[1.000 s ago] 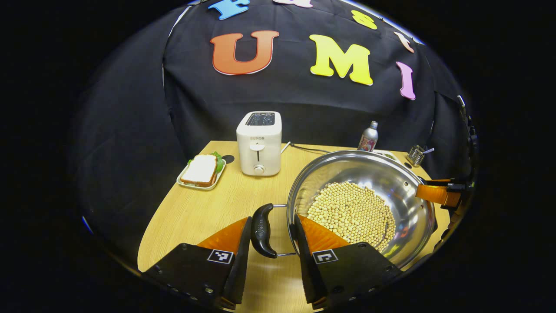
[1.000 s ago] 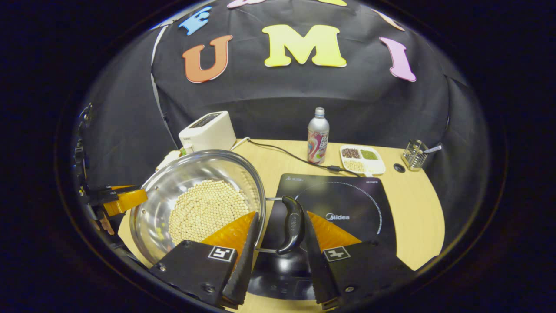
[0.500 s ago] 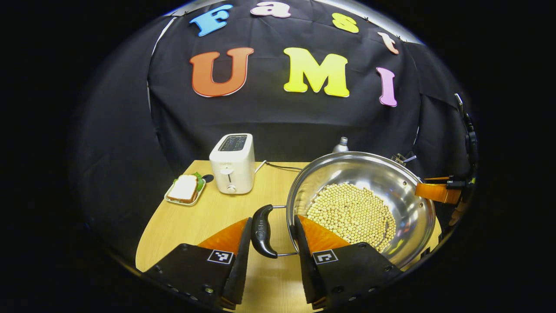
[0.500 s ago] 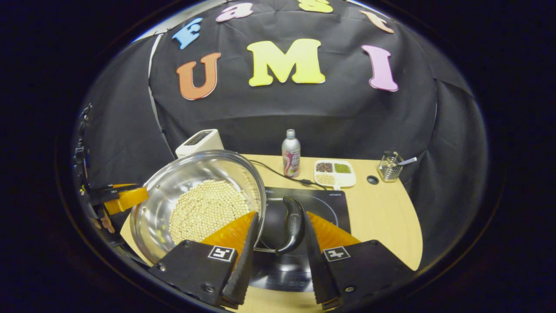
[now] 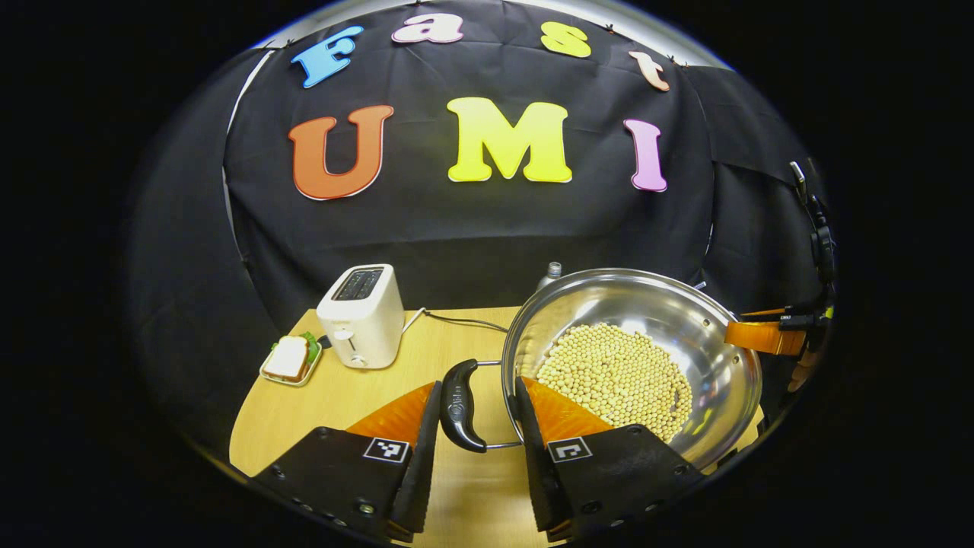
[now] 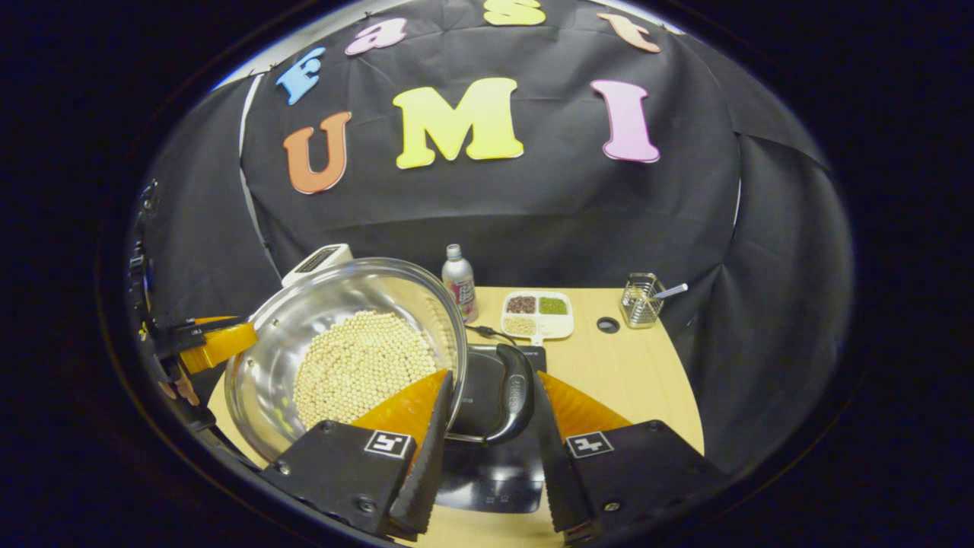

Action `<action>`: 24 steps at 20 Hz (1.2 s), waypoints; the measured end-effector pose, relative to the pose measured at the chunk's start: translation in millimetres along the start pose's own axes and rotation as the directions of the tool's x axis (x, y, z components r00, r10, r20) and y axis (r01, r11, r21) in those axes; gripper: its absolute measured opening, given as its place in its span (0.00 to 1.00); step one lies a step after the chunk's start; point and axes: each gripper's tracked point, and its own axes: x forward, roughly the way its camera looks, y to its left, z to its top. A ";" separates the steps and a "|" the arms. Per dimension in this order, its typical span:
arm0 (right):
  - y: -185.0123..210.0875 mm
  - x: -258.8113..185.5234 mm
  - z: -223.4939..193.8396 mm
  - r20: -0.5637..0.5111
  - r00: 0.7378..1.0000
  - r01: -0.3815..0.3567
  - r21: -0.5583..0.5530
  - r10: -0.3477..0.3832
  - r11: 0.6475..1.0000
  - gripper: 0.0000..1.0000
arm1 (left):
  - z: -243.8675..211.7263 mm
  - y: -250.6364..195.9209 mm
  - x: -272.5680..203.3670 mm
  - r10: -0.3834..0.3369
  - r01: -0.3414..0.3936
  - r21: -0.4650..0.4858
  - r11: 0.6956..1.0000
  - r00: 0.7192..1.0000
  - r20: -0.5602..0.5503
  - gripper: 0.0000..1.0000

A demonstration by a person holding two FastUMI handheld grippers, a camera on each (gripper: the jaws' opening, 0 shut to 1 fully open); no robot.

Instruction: First push the handle of the pot to place it horizontally, then grasp the pot with both hands and set it on the induction cooktop.

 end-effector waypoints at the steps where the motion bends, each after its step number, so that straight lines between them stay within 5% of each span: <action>1: -6.8 4.0 -0.7 -0.003 1.000 0.003 0.003 -0.003 1.000 0.60 | -0.9 -6.7 5.9 -0.008 0.008 -0.002 1.000 1.000 -0.005 0.51; 17: -74.2 92.1 -51.9 -0.128 0.991 0.052 0.083 -0.041 0.995 0.59 | -60.9 -52.2 100.4 -0.047 0.050 0.014 0.999 0.986 -0.162 0.52; 24: -86.7 112.2 -68.8 -0.118 0.992 0.054 0.114 -0.041 0.992 0.59 | -67.3 -61.6 127.3 -0.049 0.054 0.035 0.998 0.991 -0.128 0.52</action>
